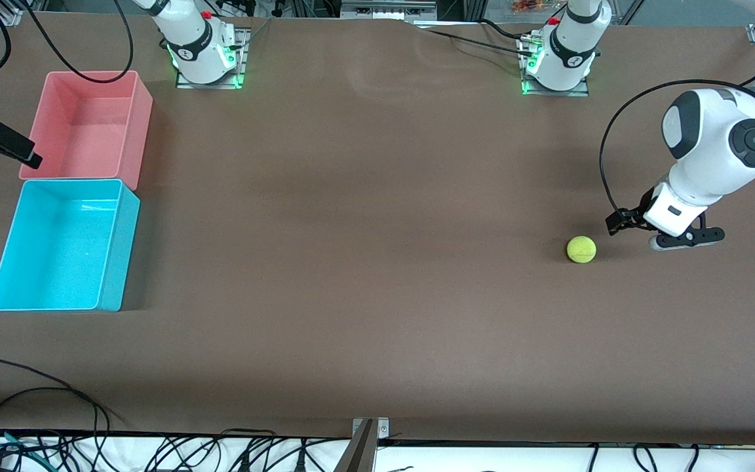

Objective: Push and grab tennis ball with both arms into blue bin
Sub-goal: 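Move the left gripper down beside the tennis ball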

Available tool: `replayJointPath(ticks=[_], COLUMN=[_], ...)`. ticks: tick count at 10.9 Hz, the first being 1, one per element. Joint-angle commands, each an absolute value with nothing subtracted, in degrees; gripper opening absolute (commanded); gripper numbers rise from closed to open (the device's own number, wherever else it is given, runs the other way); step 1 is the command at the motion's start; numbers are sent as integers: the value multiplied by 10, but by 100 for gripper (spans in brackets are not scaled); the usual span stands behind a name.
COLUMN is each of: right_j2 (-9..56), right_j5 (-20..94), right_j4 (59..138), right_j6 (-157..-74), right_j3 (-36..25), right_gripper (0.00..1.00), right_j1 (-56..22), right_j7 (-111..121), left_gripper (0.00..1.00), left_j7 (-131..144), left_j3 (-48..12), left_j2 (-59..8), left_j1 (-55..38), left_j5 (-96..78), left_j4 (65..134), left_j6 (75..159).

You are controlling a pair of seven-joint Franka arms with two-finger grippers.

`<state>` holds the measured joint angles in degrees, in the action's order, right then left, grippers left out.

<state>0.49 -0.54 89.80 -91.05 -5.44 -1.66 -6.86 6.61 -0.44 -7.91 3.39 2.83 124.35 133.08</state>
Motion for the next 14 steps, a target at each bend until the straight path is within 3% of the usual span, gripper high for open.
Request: replayJointPath(ticks=[1, 3, 4, 14], right_j2=[9, 9, 9, 9], right_j5=[4, 8, 10, 10], right_j4=[882, 882, 882, 882], right_j6=[-902, -902, -902, -903], right_j3=[-56, -72, -72, -71], right_gripper=[100, 100, 100, 100], right_j1=[-14, -14, -15, -16], right_j7=[-61, -61, -61, -62], left_gripper=[36, 8, 0, 0], left_j7=[-23, -72, -134, -671], left_j3=[-3, -3, -3, 2], left_j2=[-76, -75, -74, -78], left_j1=[39, 39, 39, 55], left_j5=[31, 32, 40, 45], left_j4=[1252, 1257, 1257, 1302], left_j6=[1341, 1338, 1335, 1377])
